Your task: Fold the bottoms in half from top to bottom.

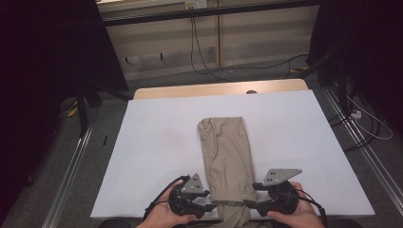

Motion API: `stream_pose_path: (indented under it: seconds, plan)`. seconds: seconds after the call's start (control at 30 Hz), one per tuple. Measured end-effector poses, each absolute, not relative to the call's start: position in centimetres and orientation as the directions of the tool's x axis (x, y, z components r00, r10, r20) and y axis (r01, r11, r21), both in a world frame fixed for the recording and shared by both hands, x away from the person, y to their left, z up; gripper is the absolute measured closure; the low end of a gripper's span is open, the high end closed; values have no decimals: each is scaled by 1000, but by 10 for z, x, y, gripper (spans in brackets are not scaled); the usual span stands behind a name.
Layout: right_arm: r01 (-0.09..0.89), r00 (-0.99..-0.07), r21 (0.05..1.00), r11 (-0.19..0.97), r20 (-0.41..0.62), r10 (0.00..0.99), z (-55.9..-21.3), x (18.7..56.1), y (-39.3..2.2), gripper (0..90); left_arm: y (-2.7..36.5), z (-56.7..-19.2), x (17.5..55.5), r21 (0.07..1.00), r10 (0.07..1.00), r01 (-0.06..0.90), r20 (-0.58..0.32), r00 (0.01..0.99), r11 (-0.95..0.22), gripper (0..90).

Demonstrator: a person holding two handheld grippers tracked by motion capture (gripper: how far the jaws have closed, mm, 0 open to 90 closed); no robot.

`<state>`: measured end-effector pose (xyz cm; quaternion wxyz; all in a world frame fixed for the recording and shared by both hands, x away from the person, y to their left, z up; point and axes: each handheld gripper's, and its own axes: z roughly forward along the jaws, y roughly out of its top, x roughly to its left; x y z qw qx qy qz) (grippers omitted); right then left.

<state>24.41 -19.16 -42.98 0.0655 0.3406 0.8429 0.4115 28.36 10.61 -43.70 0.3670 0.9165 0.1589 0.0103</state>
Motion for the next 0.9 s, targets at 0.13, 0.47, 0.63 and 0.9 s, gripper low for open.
stream_pose_path:
  seconds: [0.13,0.47,0.63,0.9]
  plan:
    - [524,-732,751,402,156,663,-426,258,-195,291,113,-432,302,714,373,347,-128,919,-608,375]
    - [554,-676,752,356,157,720,-426,321,-203,278,119,-429,369,780,561,393,-65,825,-487,185]
    - [543,-660,766,344,136,739,-421,353,-205,358,117,-430,405,774,624,439,-73,778,-456,162]
    - [569,-577,772,283,129,807,-432,415,-208,465,114,-431,472,792,669,458,-87,738,-403,191]
